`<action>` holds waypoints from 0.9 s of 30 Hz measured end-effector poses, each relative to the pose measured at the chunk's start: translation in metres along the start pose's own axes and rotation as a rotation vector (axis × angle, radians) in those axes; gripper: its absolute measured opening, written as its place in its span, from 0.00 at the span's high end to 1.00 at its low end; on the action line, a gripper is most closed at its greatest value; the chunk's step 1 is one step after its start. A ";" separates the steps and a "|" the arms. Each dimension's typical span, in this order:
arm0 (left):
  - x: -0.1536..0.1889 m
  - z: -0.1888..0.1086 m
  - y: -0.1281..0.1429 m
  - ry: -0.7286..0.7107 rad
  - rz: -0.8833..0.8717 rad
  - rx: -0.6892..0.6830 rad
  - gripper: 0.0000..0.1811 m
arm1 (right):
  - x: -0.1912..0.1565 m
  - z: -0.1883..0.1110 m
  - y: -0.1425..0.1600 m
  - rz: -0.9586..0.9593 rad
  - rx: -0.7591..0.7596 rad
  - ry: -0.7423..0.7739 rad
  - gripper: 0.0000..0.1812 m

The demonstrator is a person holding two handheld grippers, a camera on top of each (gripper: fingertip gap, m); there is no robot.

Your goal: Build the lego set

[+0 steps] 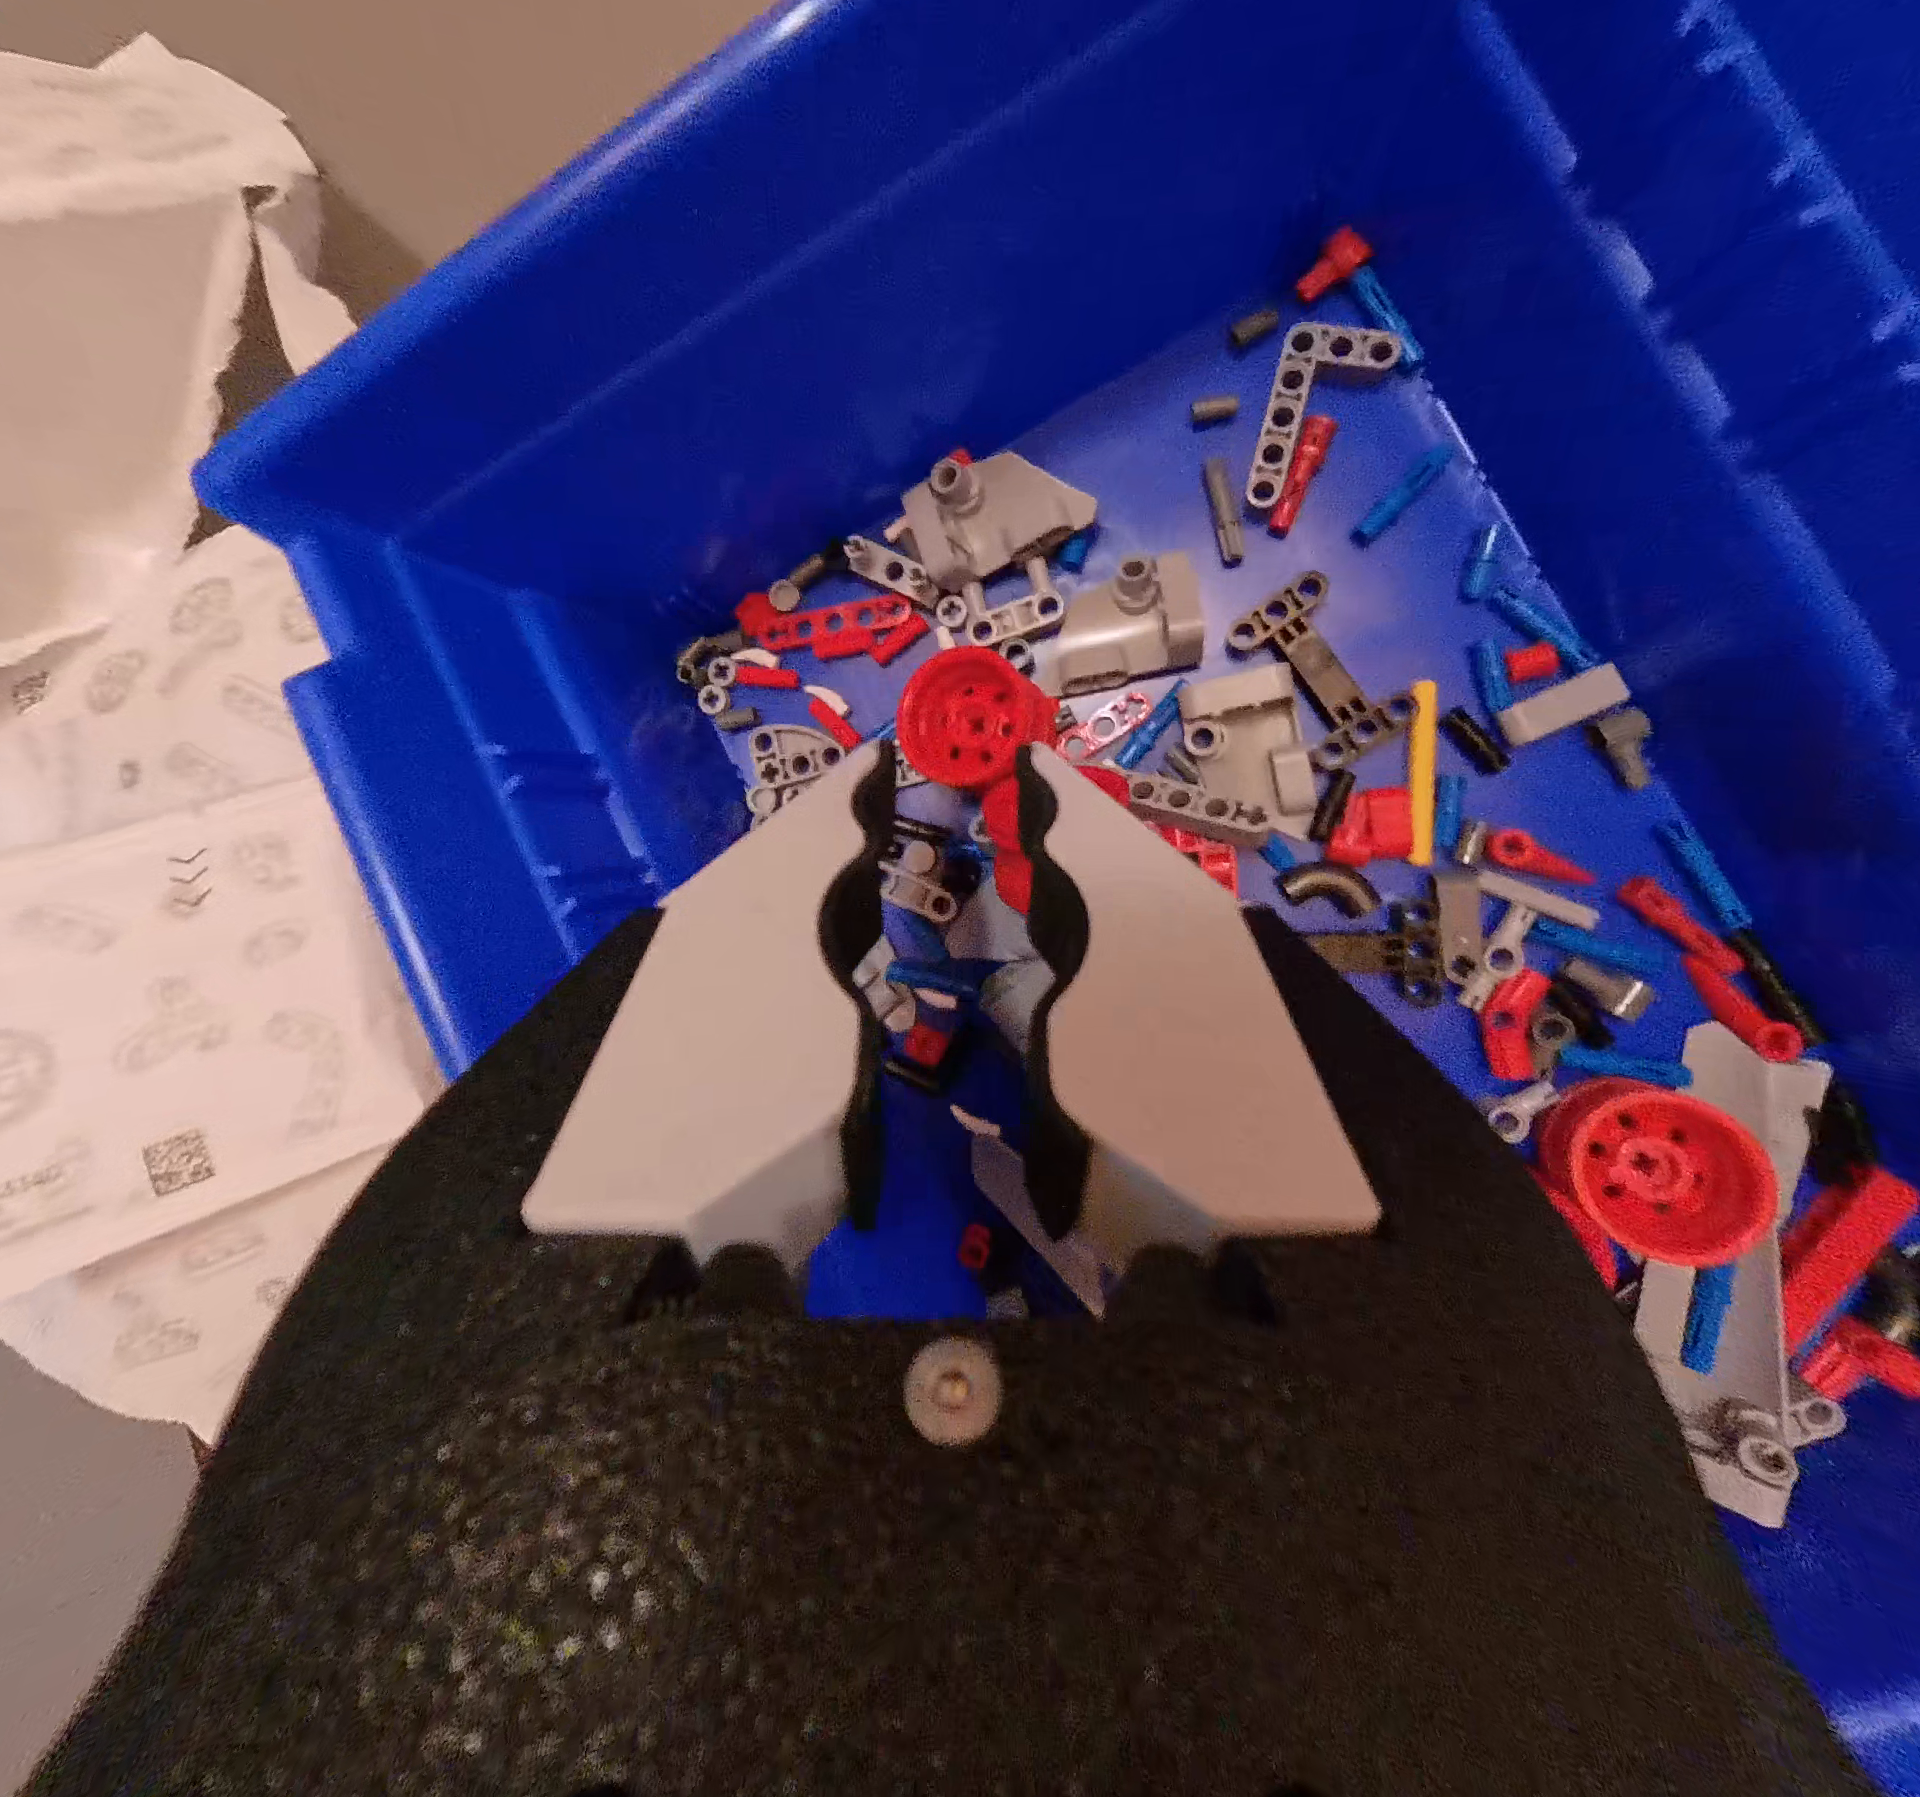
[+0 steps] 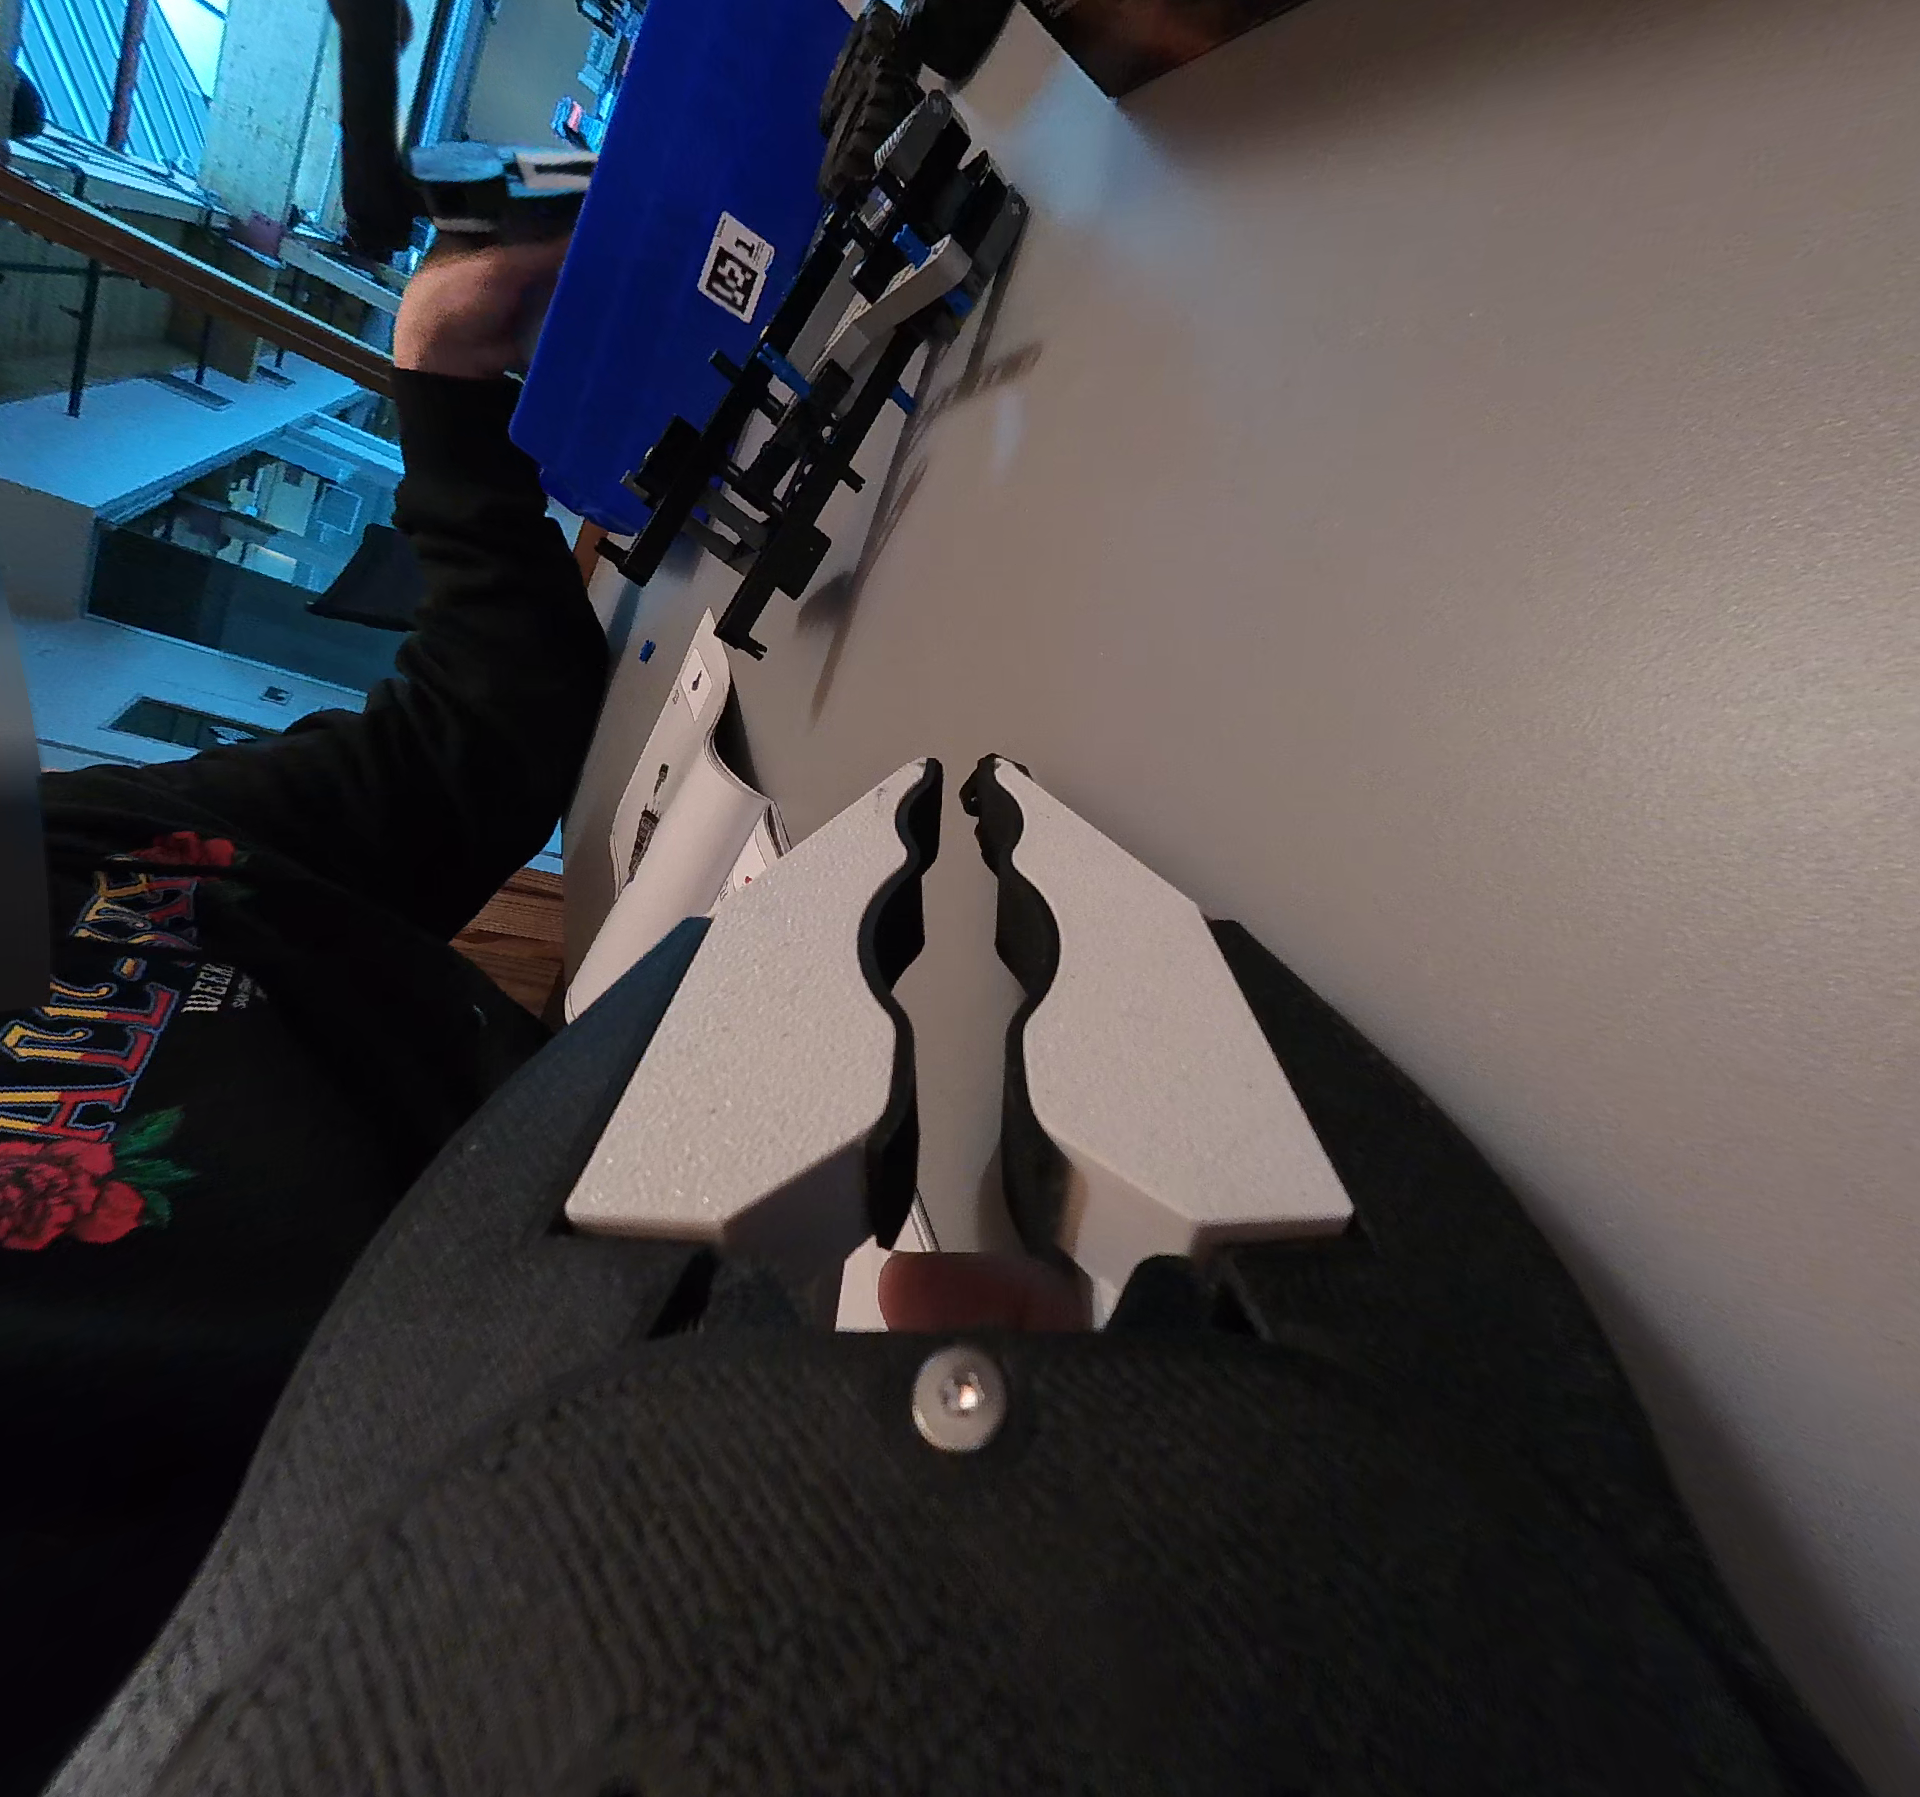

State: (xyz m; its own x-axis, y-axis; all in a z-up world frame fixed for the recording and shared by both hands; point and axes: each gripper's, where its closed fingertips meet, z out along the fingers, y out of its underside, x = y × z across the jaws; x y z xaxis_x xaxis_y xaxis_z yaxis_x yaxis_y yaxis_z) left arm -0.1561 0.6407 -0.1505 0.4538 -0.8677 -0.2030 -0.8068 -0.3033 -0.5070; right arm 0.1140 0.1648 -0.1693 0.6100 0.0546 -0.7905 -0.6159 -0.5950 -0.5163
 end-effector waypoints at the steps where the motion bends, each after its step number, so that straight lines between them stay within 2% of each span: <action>1: 0.002 0.004 0.004 -0.004 0.017 -0.029 0.90 | 0.000 0.000 0.000 0.000 0.000 0.000 0.98; 4: 0.017 0.013 0.023 0.044 0.073 -0.143 0.96 | 0.000 0.000 0.000 -0.001 0.000 0.001 0.98; 6: 0.032 0.014 0.023 0.107 0.101 -0.149 0.96 | 0.000 0.000 0.000 -0.001 0.000 0.000 0.98; 9: 0.030 0.006 0.004 0.076 0.081 -0.057 0.95 | 0.000 0.000 0.000 -0.001 0.000 0.000 0.98; 12: 0.039 -0.016 -0.017 0.172 0.014 0.078 0.96 | 0.000 0.000 0.000 -0.001 0.000 0.000 0.98; 16: -0.002 -0.056 -0.033 -0.039 -0.042 0.210 0.96 | 0.000 0.000 0.000 -0.001 0.000 0.000 0.98; 19: -0.010 -0.077 -0.036 -0.080 -0.058 0.258 0.97 | 0.000 0.000 0.000 -0.001 -0.001 0.001 0.98; 23: -0.009 -0.077 -0.023 -0.091 -0.038 0.187 0.96 | 0.000 0.000 0.000 0.000 0.000 0.002 0.98; 27: 0.001 -0.063 -0.003 -0.048 0.030 0.069 0.94 | 0.000 0.000 0.000 -0.001 0.000 0.001 0.98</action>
State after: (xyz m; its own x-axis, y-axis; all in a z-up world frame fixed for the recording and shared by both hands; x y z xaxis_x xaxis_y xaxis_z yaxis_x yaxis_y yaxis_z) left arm -0.1766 0.6157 -0.0962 0.4488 -0.8556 -0.2578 -0.7930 -0.2483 -0.5563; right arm 0.1138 0.1646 -0.1695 0.6108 0.0543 -0.7899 -0.6154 -0.5952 -0.5167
